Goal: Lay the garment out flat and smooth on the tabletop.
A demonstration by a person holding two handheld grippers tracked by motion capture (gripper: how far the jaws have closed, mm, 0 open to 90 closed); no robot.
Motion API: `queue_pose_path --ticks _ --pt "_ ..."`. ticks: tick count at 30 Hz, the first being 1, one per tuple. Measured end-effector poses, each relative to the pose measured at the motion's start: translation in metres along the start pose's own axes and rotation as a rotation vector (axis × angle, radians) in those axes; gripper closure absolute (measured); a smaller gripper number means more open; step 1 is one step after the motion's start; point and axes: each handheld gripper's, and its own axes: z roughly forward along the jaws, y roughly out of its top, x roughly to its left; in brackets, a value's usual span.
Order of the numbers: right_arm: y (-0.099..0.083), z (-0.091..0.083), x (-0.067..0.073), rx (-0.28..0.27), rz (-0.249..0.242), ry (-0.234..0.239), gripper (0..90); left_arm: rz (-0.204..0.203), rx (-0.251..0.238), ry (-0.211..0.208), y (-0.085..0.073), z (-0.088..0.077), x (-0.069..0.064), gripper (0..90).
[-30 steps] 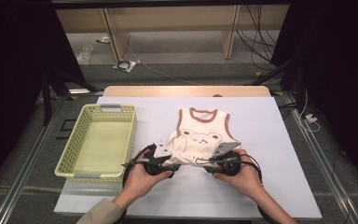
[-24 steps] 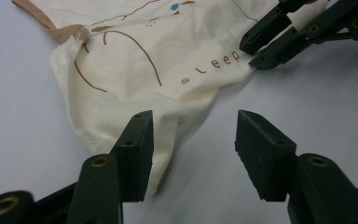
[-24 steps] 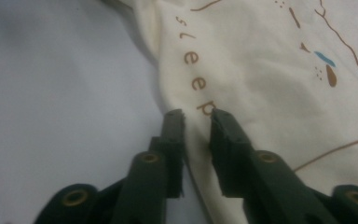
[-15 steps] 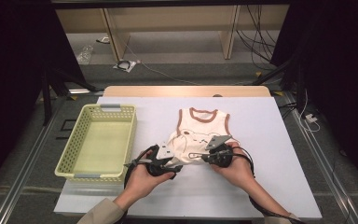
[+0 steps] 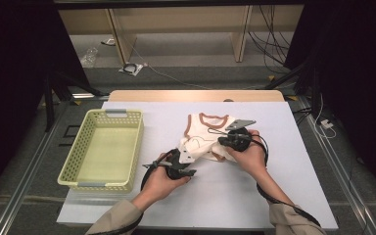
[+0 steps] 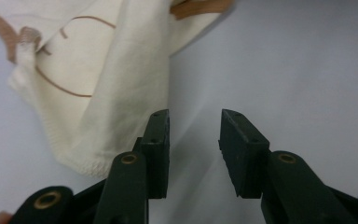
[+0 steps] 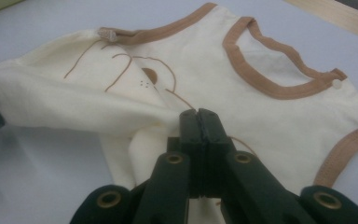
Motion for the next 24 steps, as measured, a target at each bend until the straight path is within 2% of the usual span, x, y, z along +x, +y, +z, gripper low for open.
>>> queue_pose_path --ticks 4,6,9,12,15,17,19,21,22,24 --pt "-0.001 0.006 -0.002 0.004 0.008 -0.019 90.0 -0.024 0.000 0.094 0.005 0.009 0.012 60.6" --pt "-0.002 0.008 -0.003 0.000 0.009 -0.031 89.8 -0.031 -0.007 0.115 0.007 0.014 0.017 59.7" --pt "-0.003 0.010 -0.003 0.008 -0.002 -0.054 85.0 -0.049 -0.015 0.125 0.011 0.021 0.022 60.3" --pt "-0.003 0.008 0.000 0.021 -0.045 -0.056 79.1 -0.054 -0.024 0.129 0.014 0.024 0.025 62.1" --pt "0.001 -0.007 0.005 -0.003 -0.089 -0.062 76.9 -0.055 -0.033 0.135 0.017 0.024 0.026 65.9" --pt "0.003 -0.021 0.011 -0.014 -0.127 -0.085 76.6 -0.058 -0.031 0.137 0.019 0.025 0.028 68.4" --pt "0.002 -0.030 0.018 -0.021 -0.150 -0.074 77.7 -0.056 -0.029 0.139 0.021 0.026 0.029 69.8" --pt "0.000 -0.034 0.030 -0.015 -0.180 -0.031 78.2 -0.063 -0.035 0.140 0.022 0.026 0.029 70.3" --pt "-0.003 -0.032 0.037 0.009 -0.192 0.008 77.8 -0.063 -0.034 0.139 0.023 0.026 0.029 70.3" --pt "-0.007 -0.025 0.042 0.049 -0.195 0.044 75.8 -0.065 -0.034 0.140 0.023 0.026 0.028 70.4"
